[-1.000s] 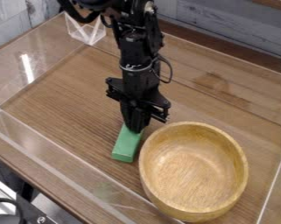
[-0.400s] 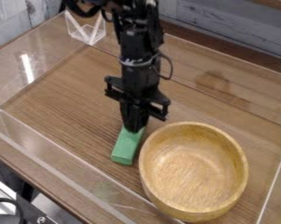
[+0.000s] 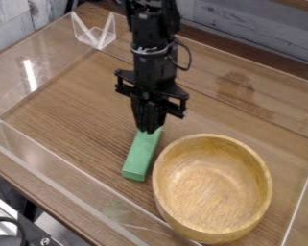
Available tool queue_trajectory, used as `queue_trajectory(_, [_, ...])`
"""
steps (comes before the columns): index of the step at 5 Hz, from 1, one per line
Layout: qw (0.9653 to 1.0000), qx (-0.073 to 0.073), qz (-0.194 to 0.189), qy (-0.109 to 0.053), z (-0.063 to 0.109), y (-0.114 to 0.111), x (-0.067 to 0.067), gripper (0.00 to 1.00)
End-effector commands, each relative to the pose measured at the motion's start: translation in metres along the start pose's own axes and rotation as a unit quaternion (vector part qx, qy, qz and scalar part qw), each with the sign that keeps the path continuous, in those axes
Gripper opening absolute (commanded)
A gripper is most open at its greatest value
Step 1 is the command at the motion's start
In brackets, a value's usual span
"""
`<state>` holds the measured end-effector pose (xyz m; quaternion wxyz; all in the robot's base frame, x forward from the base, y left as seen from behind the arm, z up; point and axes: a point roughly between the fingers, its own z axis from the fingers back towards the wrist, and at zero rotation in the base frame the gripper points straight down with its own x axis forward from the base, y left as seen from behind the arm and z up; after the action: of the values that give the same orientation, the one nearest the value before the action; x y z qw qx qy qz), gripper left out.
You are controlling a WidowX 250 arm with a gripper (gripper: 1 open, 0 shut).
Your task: Put the green block in the brown bowl
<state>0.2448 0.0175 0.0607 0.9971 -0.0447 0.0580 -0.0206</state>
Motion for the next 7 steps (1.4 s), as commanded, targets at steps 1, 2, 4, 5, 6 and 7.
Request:
queue_trajectory(1, [0.9992, 0.002, -0.006, -0.040, 0.018, 0.003, 0.011, 1.00])
queue_trajectory(2, [0.9991, 0.000, -0.005, -0.042, 0.017, 0.003, 0.012, 1.00])
queue_trajectory(4, [0.9990, -0.002, -0.008, -0.044, 0.004, 0.005, 0.007, 1.00])
queue_trajectory(5, [0.9989, -0.003, -0.009, -0.047, -0.003, 0.006, 0.004, 1.00])
queue_trajectory(6, [0.9987, -0.004, -0.010, -0.049, -0.010, 0.006, 0.001, 1.00])
queue_trajectory(7, [0.9987, -0.005, -0.010, -0.051, -0.016, 0.007, -0.001, 1.00])
